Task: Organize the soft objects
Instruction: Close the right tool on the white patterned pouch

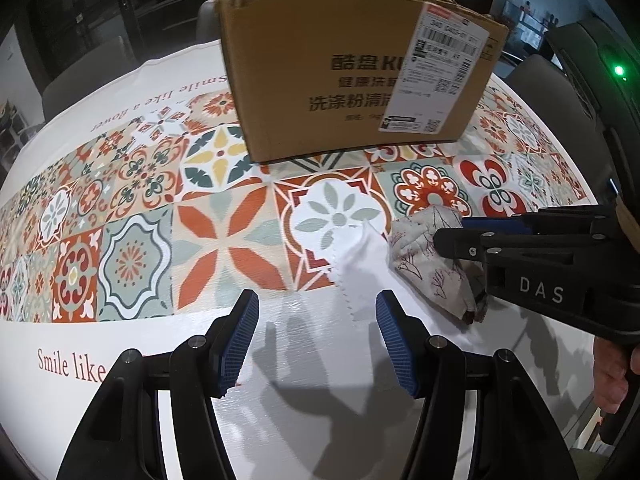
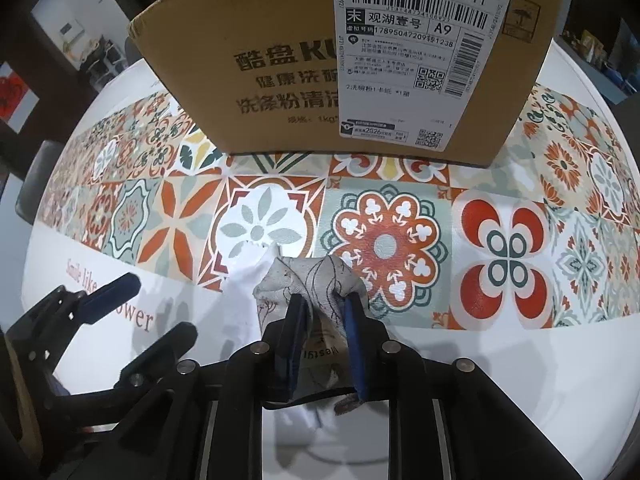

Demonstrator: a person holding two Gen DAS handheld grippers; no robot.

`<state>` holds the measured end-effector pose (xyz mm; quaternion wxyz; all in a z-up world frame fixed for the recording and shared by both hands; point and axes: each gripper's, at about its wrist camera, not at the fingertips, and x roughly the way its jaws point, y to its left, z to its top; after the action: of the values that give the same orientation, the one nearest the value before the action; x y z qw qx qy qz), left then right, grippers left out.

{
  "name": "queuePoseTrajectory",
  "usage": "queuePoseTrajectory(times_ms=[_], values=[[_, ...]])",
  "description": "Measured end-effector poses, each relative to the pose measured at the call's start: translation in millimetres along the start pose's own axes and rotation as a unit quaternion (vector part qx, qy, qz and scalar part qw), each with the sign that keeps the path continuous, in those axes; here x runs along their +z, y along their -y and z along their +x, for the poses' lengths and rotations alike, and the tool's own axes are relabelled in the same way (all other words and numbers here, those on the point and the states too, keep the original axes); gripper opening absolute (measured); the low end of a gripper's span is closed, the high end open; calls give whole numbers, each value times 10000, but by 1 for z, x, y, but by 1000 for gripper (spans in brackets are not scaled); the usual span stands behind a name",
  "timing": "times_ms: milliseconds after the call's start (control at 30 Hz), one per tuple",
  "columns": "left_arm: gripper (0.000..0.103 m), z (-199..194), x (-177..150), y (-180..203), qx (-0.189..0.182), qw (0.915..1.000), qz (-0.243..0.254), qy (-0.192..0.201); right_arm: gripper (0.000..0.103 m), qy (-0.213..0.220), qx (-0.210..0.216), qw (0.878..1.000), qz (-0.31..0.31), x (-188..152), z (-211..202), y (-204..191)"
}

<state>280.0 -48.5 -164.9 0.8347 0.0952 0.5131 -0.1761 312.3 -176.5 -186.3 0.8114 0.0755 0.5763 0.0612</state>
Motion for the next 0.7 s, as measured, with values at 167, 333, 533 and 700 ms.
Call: queuePoseTrajectory(times_ms=[167,333,533,700], values=[[60,1,1,8,-86,9999,74,-9,21,51,-69,9999,104,-4,-4,9],[60,3,1,21,-287,9994,210,-4,21,160,-83,9996,205,-4,-14,17],[60,17,1,38,-396,9981,425,-208,21,266,-140,9992,251,-8,-24,26],[60,29,0,50,-377,9975,492,-333,21,302,-185,9989,319,-13,-29,34]])
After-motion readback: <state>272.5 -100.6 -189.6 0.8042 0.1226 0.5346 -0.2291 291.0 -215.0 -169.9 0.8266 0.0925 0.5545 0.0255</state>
